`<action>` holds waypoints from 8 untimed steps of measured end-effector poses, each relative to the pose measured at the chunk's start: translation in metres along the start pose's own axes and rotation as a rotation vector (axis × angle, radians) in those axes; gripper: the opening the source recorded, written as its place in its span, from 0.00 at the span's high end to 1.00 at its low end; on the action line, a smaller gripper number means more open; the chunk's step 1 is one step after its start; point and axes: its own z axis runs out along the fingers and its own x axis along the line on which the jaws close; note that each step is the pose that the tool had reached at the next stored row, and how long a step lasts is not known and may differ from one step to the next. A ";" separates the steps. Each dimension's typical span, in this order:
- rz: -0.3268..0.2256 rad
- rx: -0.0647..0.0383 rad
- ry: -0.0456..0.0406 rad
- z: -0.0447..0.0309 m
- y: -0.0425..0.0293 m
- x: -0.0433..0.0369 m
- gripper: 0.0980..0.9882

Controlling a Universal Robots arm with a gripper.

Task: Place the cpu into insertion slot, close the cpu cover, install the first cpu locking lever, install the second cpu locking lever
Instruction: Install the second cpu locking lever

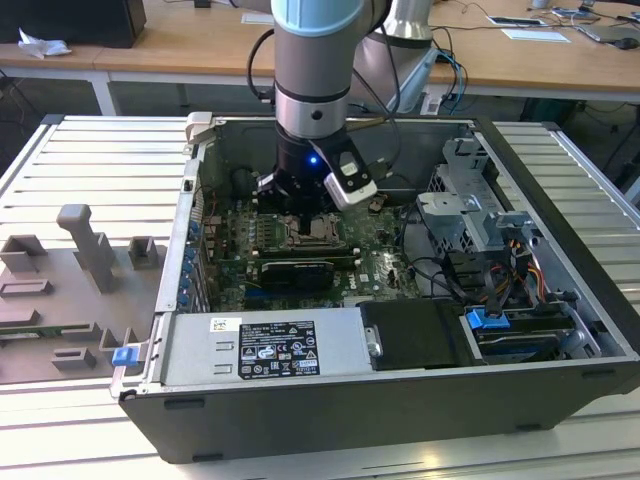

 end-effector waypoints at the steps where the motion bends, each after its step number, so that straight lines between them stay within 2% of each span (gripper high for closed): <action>1: 0.000 0.000 0.0000 0.0003 0.0000 0.0002 0.99; 3: 0.000 -0.001 0.0000 0.0012 -0.0001 0.0009 0.99; 8: 0.000 -0.010 -0.0005 0.0025 0.0000 0.0033 0.99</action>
